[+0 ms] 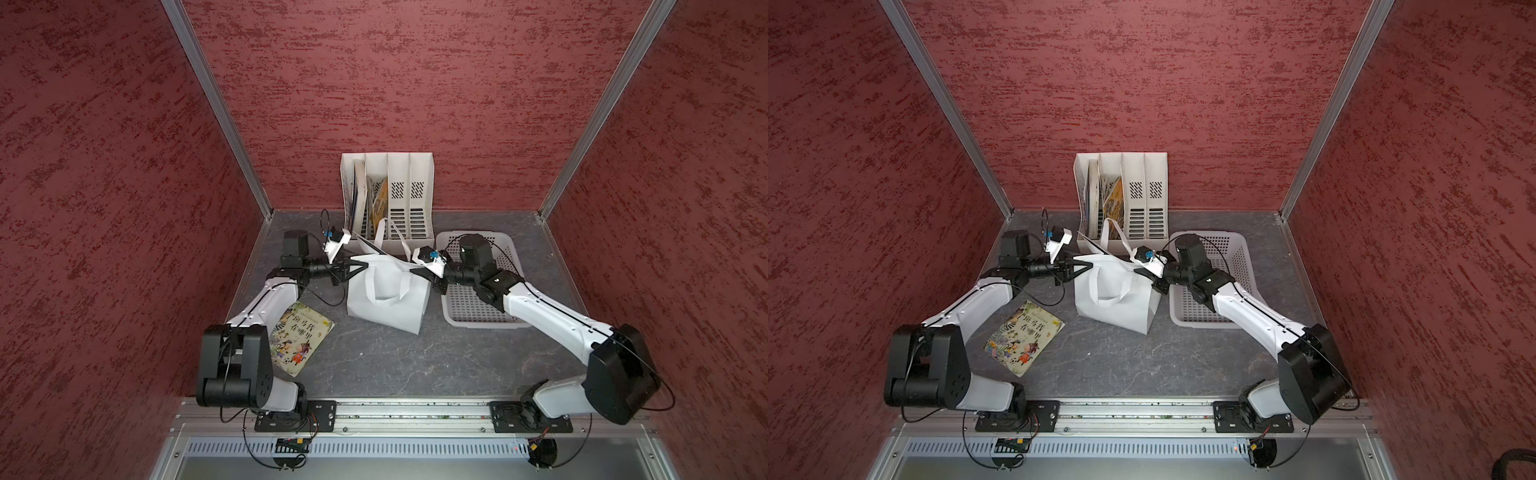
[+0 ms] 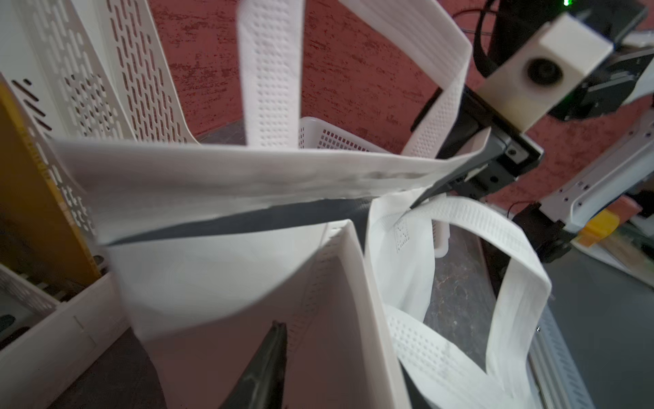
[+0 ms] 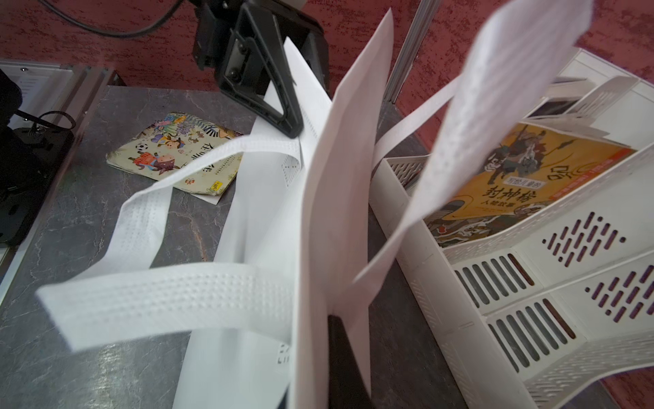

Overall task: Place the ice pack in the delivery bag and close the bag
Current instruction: Close the delivery bag at the center of the board.

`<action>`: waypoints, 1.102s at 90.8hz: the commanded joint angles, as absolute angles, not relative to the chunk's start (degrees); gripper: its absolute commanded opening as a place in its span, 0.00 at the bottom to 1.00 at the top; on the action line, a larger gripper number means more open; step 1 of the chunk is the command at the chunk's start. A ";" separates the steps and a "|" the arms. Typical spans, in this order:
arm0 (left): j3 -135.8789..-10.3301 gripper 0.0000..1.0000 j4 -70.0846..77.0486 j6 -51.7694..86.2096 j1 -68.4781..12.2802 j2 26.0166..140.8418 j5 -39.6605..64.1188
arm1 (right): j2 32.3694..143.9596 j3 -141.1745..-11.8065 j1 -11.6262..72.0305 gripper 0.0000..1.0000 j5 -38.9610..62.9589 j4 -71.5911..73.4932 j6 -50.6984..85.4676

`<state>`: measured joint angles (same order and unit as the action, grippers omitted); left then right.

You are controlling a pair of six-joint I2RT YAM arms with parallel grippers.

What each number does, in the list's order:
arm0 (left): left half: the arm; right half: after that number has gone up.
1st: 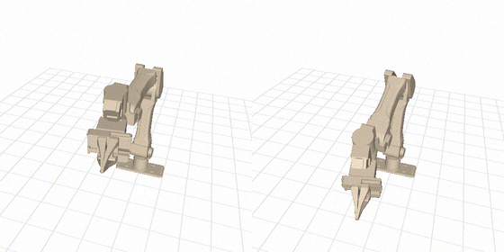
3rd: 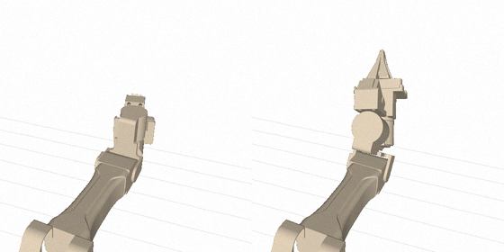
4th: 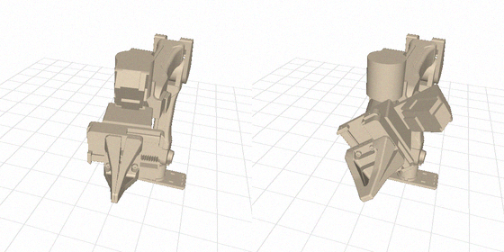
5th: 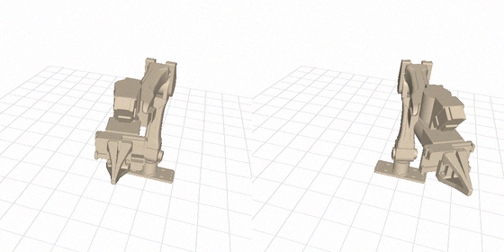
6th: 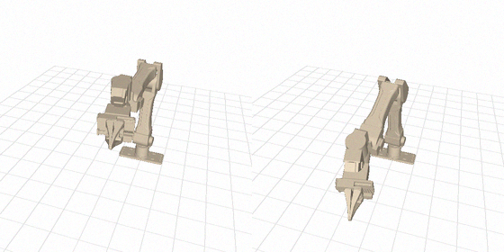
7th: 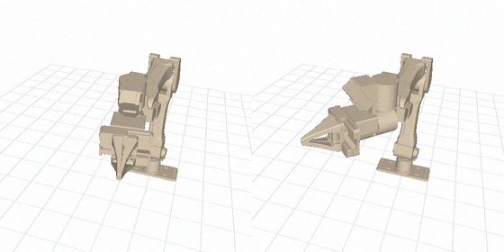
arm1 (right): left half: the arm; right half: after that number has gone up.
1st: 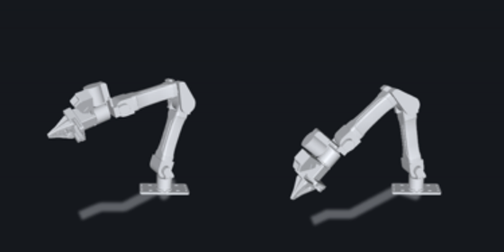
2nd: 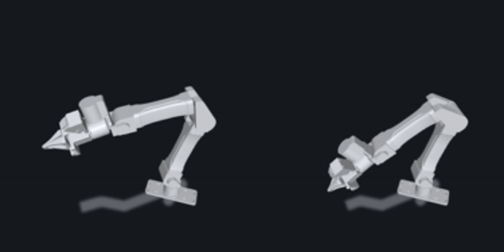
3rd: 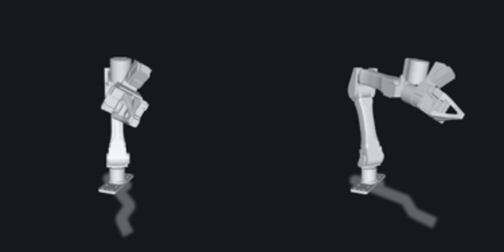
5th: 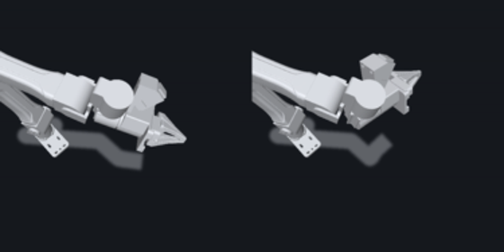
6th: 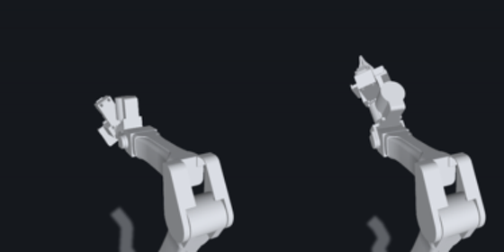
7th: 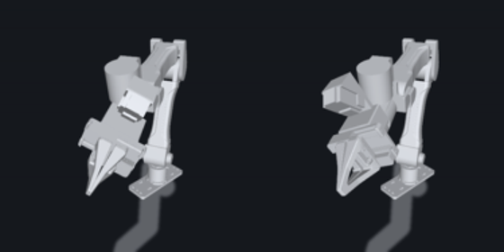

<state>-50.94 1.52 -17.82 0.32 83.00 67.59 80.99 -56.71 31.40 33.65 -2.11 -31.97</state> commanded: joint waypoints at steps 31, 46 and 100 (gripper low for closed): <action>-49.09 1.00 14.40 -17.56 -0.91 85.96 67.34 | 77.46 -54.33 31.22 0.00 44.60 -5.31 -32.31; -46.70 1.00 18.75 -21.23 0.09 85.34 65.30 | 77.37 -55.92 30.76 0.00 48.84 -9.24 -34.72; -58.41 0.58 -10.36 -43.85 -2.79 92.51 85.77 | 78.00 -56.93 28.36 0.00 48.59 -11.90 -34.37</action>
<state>-57.98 -3.79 -38.83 -3.44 92.66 80.73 78.32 -55.96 28.60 47.81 -10.63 -34.96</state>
